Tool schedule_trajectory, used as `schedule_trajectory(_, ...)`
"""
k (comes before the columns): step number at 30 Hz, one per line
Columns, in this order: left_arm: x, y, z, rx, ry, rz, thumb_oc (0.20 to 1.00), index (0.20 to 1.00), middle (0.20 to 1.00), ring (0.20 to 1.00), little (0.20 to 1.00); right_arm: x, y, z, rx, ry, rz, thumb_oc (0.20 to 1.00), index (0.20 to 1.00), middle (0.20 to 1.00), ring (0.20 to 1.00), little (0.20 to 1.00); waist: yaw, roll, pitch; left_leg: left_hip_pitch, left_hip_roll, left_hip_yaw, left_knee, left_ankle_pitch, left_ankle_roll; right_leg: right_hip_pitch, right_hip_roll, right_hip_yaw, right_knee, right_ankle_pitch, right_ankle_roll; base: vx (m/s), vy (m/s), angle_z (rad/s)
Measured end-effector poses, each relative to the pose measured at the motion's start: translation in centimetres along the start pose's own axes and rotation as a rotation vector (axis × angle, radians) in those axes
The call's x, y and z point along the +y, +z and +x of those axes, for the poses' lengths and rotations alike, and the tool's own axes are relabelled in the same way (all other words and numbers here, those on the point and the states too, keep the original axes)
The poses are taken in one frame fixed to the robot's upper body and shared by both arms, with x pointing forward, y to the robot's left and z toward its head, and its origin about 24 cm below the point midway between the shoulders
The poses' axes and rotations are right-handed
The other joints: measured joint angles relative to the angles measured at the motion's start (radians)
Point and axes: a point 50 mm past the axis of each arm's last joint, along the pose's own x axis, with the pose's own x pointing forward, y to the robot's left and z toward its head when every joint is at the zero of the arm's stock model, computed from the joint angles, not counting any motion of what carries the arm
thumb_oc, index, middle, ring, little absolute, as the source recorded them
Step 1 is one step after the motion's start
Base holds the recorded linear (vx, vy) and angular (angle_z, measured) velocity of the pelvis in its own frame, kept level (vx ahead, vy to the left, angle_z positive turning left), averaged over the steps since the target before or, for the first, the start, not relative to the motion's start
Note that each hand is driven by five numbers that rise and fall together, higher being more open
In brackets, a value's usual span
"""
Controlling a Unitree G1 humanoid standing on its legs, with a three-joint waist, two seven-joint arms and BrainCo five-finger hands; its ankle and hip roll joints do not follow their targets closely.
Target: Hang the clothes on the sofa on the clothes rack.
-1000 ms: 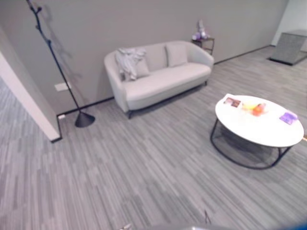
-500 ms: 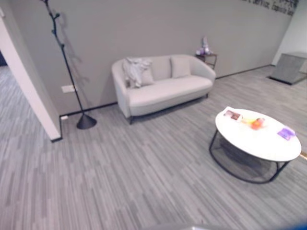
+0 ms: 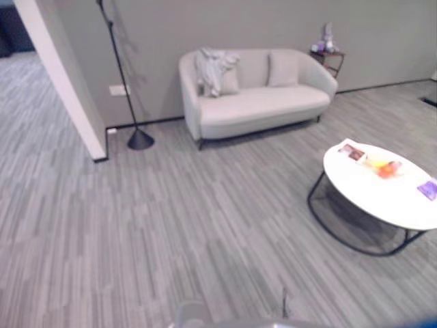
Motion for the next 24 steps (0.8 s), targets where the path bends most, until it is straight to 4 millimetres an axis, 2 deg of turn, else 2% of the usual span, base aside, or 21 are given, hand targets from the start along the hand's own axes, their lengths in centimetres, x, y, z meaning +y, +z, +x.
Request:
schedule_trajectory(1,0.9,0.4,-0.2,-0.004,0.017,-0.014,1.000,1.000,1.000,1.000,1.000,0.1,-0.4,0.0,0.020,-0.001,-0.016,1.000,1.000,1.000,1.000,1.000,-0.004,-0.044,0.001,0.011,-0.042,0.082,-0.117,-0.023,0.023,0.048,-0.063,0.040,-0.064,-0.061,0.062,0.46,0.164,-0.31)
schedule_trajectory(2,1.0,0.6,-0.2,-0.010,0.024,-0.025,1.000,1.000,1.000,1.000,1.000,-0.2,-0.2,0.0,0.021,-0.009,-0.025,1.000,1.000,1.000,1.000,1.000,0.008,-0.007,0.018,0.031,-0.025,0.096,-0.226,-0.025,0.036,0.076,-0.042,0.014,-0.133,0.035,0.051,0.33,0.115,0.16)
schedule_trajectory(3,1.0,0.6,-0.2,-0.006,0.028,-0.025,1.000,1.000,1.000,1.000,1.000,-0.7,-0.3,-0.1,0.024,-0.023,-0.026,1.000,1.000,1.000,1.000,1.000,0.006,0.025,0.029,0.027,-0.024,0.105,-0.296,-0.025,0.037,0.105,-0.019,0.001,-0.171,0.047,0.047,0.52,0.177,0.21)
schedule_trajectory(4,1.1,0.4,-0.2,0.000,0.032,-0.023,1.000,1.000,1.000,1.000,1.000,-1.0,-0.5,-0.2,0.035,-0.031,-0.032,1.000,1.000,1.000,1.000,1.000,0.011,0.035,0.028,0.045,-0.039,0.106,-0.416,-0.024,0.035,0.114,-0.018,-0.010,-0.180,0.051,0.049,0.55,0.176,0.35)
schedule_trajectory(6,1.8,0.1,-0.3,0.009,0.050,-0.010,1.000,1.000,1.000,1.000,1.000,-0.9,0.1,-0.2,0.025,-0.033,-0.101,1.000,1.000,1.000,1.000,1.000,0.058,0.022,0.023,0.055,-0.048,0.102,-0.644,-0.009,0.009,0.141,-0.010,-0.006,-0.188,0.056,0.041,0.75,0.283,0.04)
schedule_trajectory(8,2.0,-0.6,-0.4,0.034,0.057,-0.023,1.000,1.000,1.000,1.000,1.000,-0.5,0.8,-0.1,0.012,-0.027,-0.146,1.000,1.000,1.000,1.000,1.000,0.098,0.005,0.024,0.004,-0.011,0.101,-0.643,-0.006,-0.004,0.140,-0.004,0.007,-0.186,0.049,0.052,0.74,0.320,-0.42)
schedule_trajectory(9,2.0,-0.8,-0.4,0.047,0.063,-0.059,1.000,1.000,1.000,1.000,1.000,0.5,1.9,-0.1,-0.005,-0.006,-0.182,1.000,1.000,1.000,1.000,1.000,0.134,0.004,0.023,-0.020,0.042,0.103,-0.642,-0.009,0.000,0.124,-0.004,0.059,-0.169,0.038,0.068,0.79,0.314,-1.01)
schedule_trajectory(10,2.3,-1.9,-0.5,0.082,0.077,-0.082,1.000,1.000,1.000,1.000,1.000,1.0,2.4,-0.1,-0.008,0.003,-0.212,1.000,1.000,1.000,1.000,1.000,0.157,-0.028,0.013,-0.019,0.063,0.105,-0.626,-0.011,0.003,0.118,-0.020,0.096,-0.147,0.029,0.082,1.07,0.421,-1.12)
schedule_trajectory(11,2.6,-2.5,-0.6,0.099,0.090,-0.141,1.000,1.000,1.000,1.000,1.000,1.9,2.2,0.1,-0.005,0.026,-0.239,1.000,1.000,1.000,1.000,1.000,0.162,-0.047,0.012,-0.025,0.074,0.102,-0.507,-0.017,0.006,0.146,-0.061,0.116,-0.148,0.016,0.092,1.30,0.559,-1.20)
schedule_trajectory(12,3.0,-4.5,-1.0,0.153,0.110,-0.225,1.000,1.000,1.000,1.000,1.000,2.4,0.4,0.3,0.053,0.045,-0.260,1.000,1.000,1.000,1.000,1.000,0.174,-0.078,-0.010,-0.004,0.066,0.095,-0.193,-0.101,0.031,0.223,-0.157,0.153,-0.141,-0.044,0.119,1.61,0.821,-0.86)
schedule_trajectory(13,3.0,-5.1,-1.0,0.170,0.115,-0.237,1.000,1.000,1.000,1.000,1.000,2.0,-1.4,0.3,0.090,0.041,-0.230,1.000,1.000,1.000,1.000,1.000,0.160,-0.078,-0.043,0.004,0.039,0.108,-0.079,-0.207,0.107,0.236,-0.198,0.155,-0.085,-0.044,0.131,1.21,0.656,-0.72)
schedule_trajectory(14,2.7,-4.8,-0.8,0.155,0.106,-0.223,1.000,1.000,1.000,1.000,1.000,1.8,-1.5,0.3,0.081,0.041,-0.206,1.000,1.000,1.000,1.000,1.000,0.161,-0.067,-0.040,-0.007,0.025,0.117,0.032,-0.305,0.129,0.189,-0.242,0.156,0.094,-0.046,0.204,1.33,0.728,-0.25)
schedule_trajectory(15,2.1,-4.3,-0.6,0.136,0.083,-0.148,1.000,1.000,1.000,1.000,1.000,2.1,-1.7,0.4,0.062,0.058,-0.198,1.000,1.000,1.000,1.000,1.000,0.162,-0.049,-0.032,-0.005,0.022,0.124,0.086,-0.369,0.157,0.079,-0.297,0.186,0.383,-0.044,0.255,0.93,0.460,0.67)
schedule_trajectory(16,2.6,-0.5,-0.4,0.022,0.086,-0.077,1.000,1.000,1.000,1.000,1.000,3.6,-1.2,0.6,-0.032,0.107,-0.181,1.000,1.000,1.000,1.000,1.000,0.102,-0.083,-0.050,0.040,-0.105,0.094,0.090,-0.386,0.230,-0.120,-0.292,0.319,0.910,-0.003,0.249,1.21,0.568,1.50)
schedule_trajectory(17,2.2,2.0,-0.4,-0.065,0.071,0.007,1.000,1.000,1.000,1.000,1.000,4.6,-0.9,0.6,-0.057,0.130,-0.206,1.000,1.000,1.000,1.000,1.000,0.060,-0.096,-0.054,0.075,-0.164,0.053,0.035,-0.408,0.219,-0.173,-0.259,0.350,1.041,0.045,0.128,0.75,0.297,2.04)
schedule_trajectory(18,1.0,3.9,-0.3,-0.121,0.040,0.030,1.000,1.000,1.000,1.000,1.000,3.9,-0.8,0.5,-0.043,0.117,-0.242,1.000,1.000,1.000,1.000,1.000,0.051,-0.077,-0.065,0.124,-0.191,0.050,-0.020,-0.395,0.272,-0.210,-0.228,0.323,1.056,0.050,0.140,0.48,0.170,1.47)
schedule_trajectory(19,0.4,4.8,-0.3,-0.136,0.031,0.114,1.000,1.000,1.000,1.000,1.000,3.4,0.2,0.4,-0.057,0.102,-0.271,1.000,1.000,1.000,1.000,1.000,0.033,-0.055,-0.078,0.174,-0.225,0.016,-0.085,-0.382,0.301,-0.262,-0.198,0.299,1.037,0.037,0.149,0.70,0.052,1.27)
schedule_trajectory(20,0.5,4.9,-0.4,-0.127,0.044,0.187,1.000,1.000,1.000,1.000,1.000,3.3,3.1,0.1,-0.146,0.089,-0.289,1.000,1.000,1.000,1.000,1.000,-0.019,-0.012,-0.079,0.242,-0.245,-0.025,-0.196,-0.350,0.322,-0.326,-0.168,0.216,0.970,0.012,0.126,0.78,-0.053,1.13)
schedule_trajectory(21,-0.3,5.7,-0.4,-0.145,0.029,0.202,1.000,1.000,1.000,1.000,1.000,2.7,4.3,-0.1,-0.189,0.071,-0.320,1.000,1.000,1.000,1.000,1.000,-0.064,0.012,-0.078,0.289,-0.247,-0.055,-0.253,-0.322,0.298,-0.369,-0.145,0.159,0.903,-0.007,0.135,1.03,-0.100,1.59)
schedule_trajectory(22,-0.4,6.1,-0.4,-0.153,0.041,0.234,1.000,1.000,1.000,1.000,1.000,3.1,6.1,-0.5,-0.246,0.070,-0.349,1.000,1.000,1.000,1.000,1.000,-0.099,0.042,-0.074,0.330,-0.262,-0.127,-0.306,-0.315,0.307,-0.393,-0.122,0.113,0.703,-0.022,0.108,0.83,-0.195,1.39)
schedule_trajectory(24,-0.1,7.2,-0.7,-0.193,0.060,0.240,1.000,1.000,1.000,1.000,1.000,3.7,6.2,-0.5,-0.262,0.088,-0.303,1.000,1.000,1.000,1.000,1.000,-0.114,0.013,-0.061,0.422,-0.312,-0.162,-0.385,-0.300,0.287,-0.398,-0.140,0.105,0.381,0.025,0.133,0.90,-0.254,1.17)
